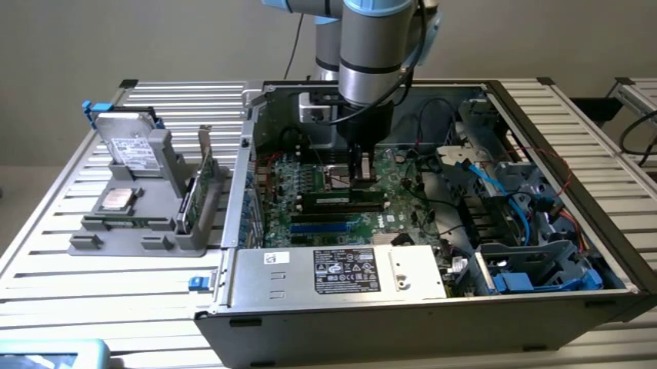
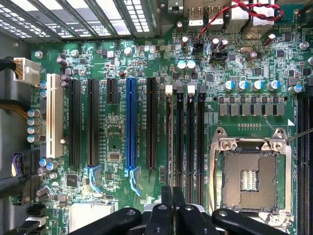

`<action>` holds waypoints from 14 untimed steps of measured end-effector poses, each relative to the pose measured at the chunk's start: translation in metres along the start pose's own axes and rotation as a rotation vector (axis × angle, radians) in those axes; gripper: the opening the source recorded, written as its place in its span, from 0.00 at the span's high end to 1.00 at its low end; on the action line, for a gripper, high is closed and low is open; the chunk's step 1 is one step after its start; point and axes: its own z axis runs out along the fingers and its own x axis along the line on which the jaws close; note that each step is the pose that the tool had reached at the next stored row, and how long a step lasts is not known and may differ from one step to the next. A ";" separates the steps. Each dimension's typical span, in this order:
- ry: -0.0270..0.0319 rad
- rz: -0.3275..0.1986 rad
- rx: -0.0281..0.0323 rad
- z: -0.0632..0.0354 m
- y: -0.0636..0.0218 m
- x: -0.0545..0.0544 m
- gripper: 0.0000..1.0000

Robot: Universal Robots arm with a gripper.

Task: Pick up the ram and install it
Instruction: 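Insert the ram into the slot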

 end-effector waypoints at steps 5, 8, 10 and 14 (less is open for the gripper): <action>0.0001 0.000 0.0000 0.0006 0.0001 0.000 0.87; -0.0003 0.000 0.0001 -0.0010 0.0002 0.000 0.87; -0.0003 0.000 0.0001 -0.0019 0.0002 0.000 0.87; -0.0002 0.000 0.0001 -0.0019 0.0002 0.000 0.87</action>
